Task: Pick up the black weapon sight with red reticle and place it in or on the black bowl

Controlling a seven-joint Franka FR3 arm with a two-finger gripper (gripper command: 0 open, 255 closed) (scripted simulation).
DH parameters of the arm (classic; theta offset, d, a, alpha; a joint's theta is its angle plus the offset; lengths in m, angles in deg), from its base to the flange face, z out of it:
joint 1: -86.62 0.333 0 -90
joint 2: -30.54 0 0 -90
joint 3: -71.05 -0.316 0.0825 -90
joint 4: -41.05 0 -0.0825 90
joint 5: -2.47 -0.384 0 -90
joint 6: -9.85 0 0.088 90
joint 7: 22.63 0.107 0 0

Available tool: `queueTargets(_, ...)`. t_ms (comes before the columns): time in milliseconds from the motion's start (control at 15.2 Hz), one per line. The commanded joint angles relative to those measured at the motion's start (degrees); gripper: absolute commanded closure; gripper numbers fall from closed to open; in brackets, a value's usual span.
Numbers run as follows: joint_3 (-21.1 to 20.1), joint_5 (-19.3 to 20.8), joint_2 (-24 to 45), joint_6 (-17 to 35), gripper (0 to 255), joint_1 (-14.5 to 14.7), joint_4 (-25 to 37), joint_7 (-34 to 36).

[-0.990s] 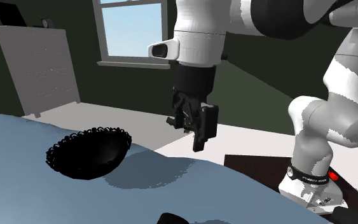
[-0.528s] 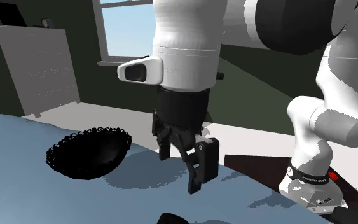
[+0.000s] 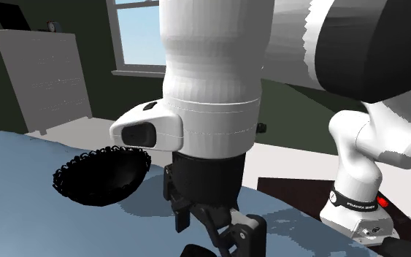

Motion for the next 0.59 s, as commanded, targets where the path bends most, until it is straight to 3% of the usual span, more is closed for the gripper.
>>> queueTargets(0,0.03,0.28,0.59,1.32,0,0.03,-0.76,0.09)
queueTargets(198,0.12,0.70,1.34,3.88,0,0.03,-2.65,0.37)
queueTargets(528,0.12,0.70,1.34,3.88,0,0.04,-2.65,0.37)
